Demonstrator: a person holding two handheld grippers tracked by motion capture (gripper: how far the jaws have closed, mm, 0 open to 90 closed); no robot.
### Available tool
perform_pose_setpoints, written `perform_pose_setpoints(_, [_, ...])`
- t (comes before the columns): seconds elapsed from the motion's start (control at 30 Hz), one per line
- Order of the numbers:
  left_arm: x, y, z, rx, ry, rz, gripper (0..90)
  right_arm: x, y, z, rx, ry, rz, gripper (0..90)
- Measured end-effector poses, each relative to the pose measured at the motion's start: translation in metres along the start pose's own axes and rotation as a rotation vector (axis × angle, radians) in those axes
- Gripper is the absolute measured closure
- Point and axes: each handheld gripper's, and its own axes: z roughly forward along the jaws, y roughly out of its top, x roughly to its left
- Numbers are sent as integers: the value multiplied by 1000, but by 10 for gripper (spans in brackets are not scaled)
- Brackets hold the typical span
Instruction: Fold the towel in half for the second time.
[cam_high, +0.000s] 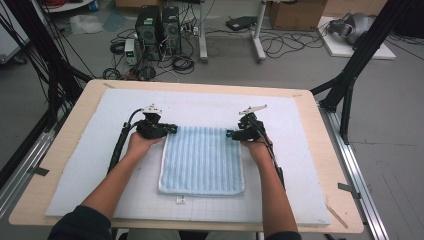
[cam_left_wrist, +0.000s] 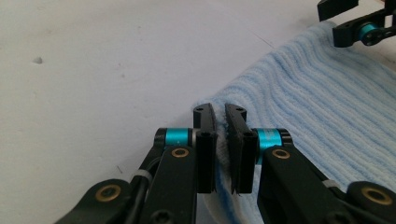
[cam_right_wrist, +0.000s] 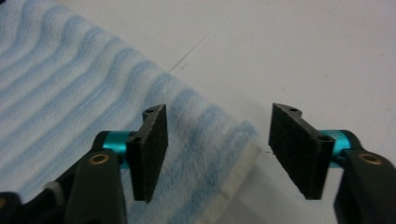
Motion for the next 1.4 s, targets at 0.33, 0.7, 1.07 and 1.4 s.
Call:
perform_pose_setpoints(0.33, [1, 0, -1, 7, 6, -9, 827, -4, -2, 8, 36, -23, 12, 614])
perform_pose_setpoints(0.7, [7, 5, -1, -51, 40, -18, 831, 12, 5, 8, 39, -117, -112, 836])
perform_pose_setpoints(1.07, [9, 16, -13, -150, 24, -34, 832, 7, 14, -2, -62, -124, -56, 836])
perform_pose_setpoints(1.4, [2, 12, -21, -141, 0, -24, 831, 12, 11, -13, -81, -82, -62, 833])
